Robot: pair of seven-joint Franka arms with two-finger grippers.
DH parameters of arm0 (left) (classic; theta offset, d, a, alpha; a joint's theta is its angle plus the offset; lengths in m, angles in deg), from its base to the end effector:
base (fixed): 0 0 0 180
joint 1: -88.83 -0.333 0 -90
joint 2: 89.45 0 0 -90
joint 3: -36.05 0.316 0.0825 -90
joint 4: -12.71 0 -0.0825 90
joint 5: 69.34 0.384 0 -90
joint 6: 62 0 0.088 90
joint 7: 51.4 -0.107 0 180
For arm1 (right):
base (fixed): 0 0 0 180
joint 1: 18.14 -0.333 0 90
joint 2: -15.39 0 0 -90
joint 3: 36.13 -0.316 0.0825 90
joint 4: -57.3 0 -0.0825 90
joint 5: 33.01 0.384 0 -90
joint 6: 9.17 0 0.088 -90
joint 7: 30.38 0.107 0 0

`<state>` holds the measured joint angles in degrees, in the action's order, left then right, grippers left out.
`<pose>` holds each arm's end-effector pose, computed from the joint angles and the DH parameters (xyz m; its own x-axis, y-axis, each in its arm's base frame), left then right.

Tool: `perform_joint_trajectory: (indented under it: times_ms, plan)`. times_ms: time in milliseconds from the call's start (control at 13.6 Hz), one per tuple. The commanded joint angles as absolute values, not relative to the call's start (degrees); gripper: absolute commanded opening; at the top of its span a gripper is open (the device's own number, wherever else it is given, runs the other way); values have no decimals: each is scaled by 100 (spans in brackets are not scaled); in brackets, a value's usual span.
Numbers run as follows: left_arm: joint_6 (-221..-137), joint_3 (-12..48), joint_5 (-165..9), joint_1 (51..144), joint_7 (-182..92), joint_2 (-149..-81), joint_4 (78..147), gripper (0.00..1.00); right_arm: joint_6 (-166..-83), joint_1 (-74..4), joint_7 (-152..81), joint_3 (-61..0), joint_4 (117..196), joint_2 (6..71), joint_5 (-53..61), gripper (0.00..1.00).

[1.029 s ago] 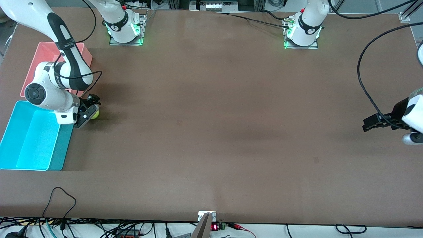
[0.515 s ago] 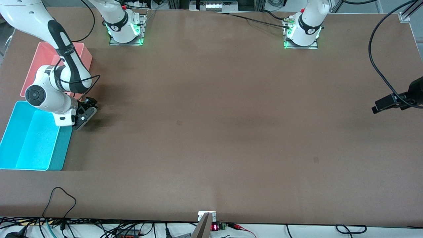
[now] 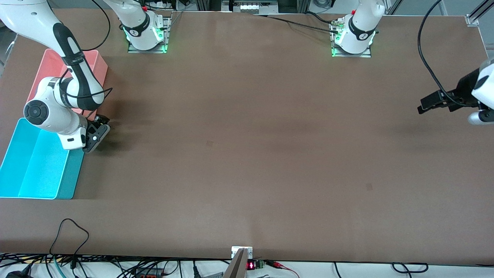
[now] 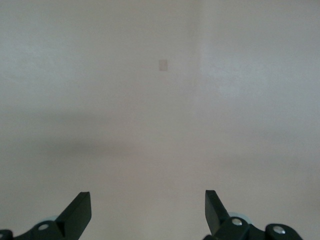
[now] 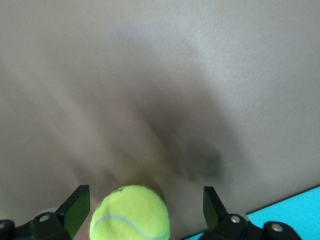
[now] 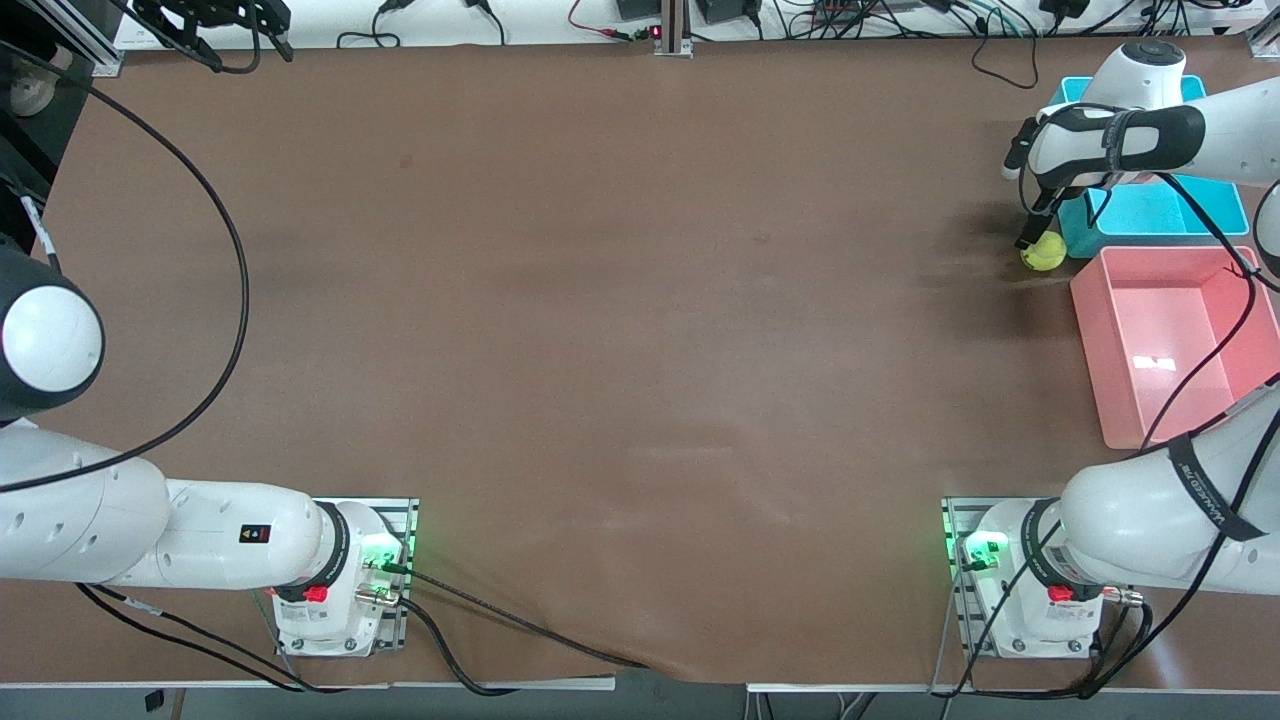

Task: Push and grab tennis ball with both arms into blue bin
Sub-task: 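Grasp the rolling ball with the right gripper while the left gripper withdraws, then carry the held ball with the right gripper over the cyan bin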

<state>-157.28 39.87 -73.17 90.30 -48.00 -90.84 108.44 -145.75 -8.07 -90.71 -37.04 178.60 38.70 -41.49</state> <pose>0.5657 0.0162 0.5716 0.9937 0.1062 -0.0360 0.1083 -0.9921 0.0626 0.5553 -0.0909 0.2071 0.5241 0.8401 -0.1399 0.8389 -0.5376 -0.0855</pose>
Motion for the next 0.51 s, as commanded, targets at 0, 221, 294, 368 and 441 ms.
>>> perform_joint_trajectory:
  times_ms: [0,221,294,368,441]
  plan:
    - [-16009,3746,-7041,8998,-4771,-8638,11422,100,-14364,-654,-9479,-3745,17867,3842,-4233,100]
    - [-15965,3737,-7040,8989,-4762,-8655,11387,100,-14268,-548,-9629,-3745,17894,3824,-4233,100]
    - [-15973,3737,-7040,8998,-4745,-8664,11378,100,-14259,-557,-9638,-3753,17903,3824,-4224,100]
    - [-15974,3737,-7040,8998,-4718,-8664,11378,100,-14276,-548,-9638,-3753,17911,3833,-4224,100]
    - [-15965,3737,-7040,8998,-4718,-8664,11369,100,-14285,-548,-9638,-3753,17911,3841,-4224,100]
